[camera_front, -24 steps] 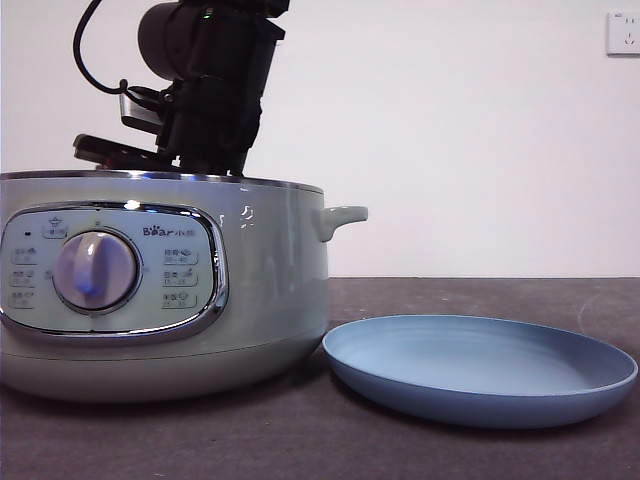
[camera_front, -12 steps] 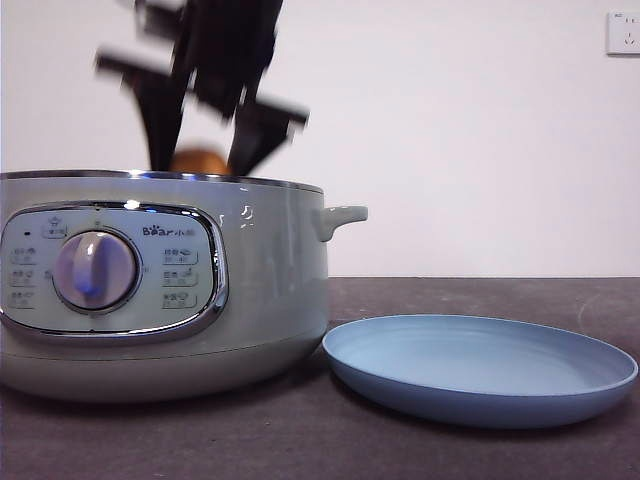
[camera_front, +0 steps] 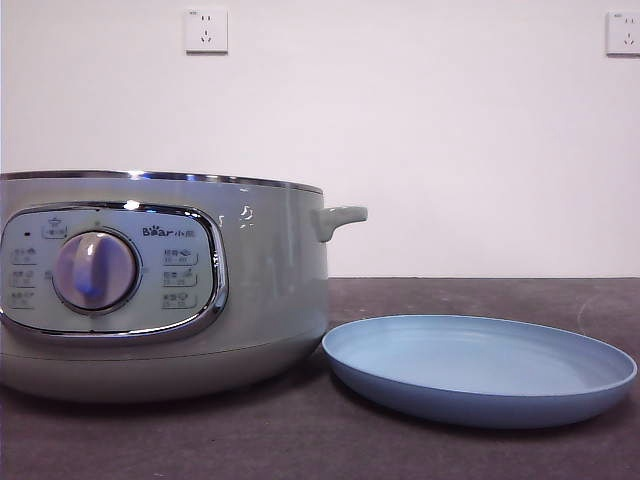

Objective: Take the potato out from the steamer,put the potato on the plate,close the lid

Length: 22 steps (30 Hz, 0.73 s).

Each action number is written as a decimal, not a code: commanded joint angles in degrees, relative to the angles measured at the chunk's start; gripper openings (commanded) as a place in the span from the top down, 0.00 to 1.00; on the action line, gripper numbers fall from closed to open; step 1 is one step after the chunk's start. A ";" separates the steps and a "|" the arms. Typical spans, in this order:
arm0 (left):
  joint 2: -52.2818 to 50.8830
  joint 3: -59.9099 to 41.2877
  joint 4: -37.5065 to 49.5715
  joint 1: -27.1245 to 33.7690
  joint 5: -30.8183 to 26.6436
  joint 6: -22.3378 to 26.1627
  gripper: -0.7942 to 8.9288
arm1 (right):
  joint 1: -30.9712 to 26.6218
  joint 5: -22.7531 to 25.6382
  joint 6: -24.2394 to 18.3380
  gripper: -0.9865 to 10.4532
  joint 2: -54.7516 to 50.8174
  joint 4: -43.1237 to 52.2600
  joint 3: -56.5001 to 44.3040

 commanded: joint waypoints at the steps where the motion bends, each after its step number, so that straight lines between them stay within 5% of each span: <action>1: 1.11 0.44 3.91 -0.04 1.53 0.04 0.93 | -2.89 1.18 -0.92 0.92 -3.30 -3.65 0.02; 4: 2.95 0.44 5.14 -0.04 3.21 0.04 0.93 | -6.40 4.48 -0.79 0.92 -6.38 -9.11 0.00; 13: 9.57 0.44 8.81 -0.04 11.17 0.07 0.93 | -16.24 4.20 -0.92 0.92 -11.19 -20.37 -2.36; 17: 12.76 0.44 11.15 -0.04 14.25 0.07 0.93 | -18.58 3.85 -0.59 0.92 -14.08 -18.97 -8.72; 22: 16.22 0.46 13.68 -0.04 17.70 0.11 0.93 | -20.06 -3.50 0.44 0.92 -19.67 -9.27 -25.97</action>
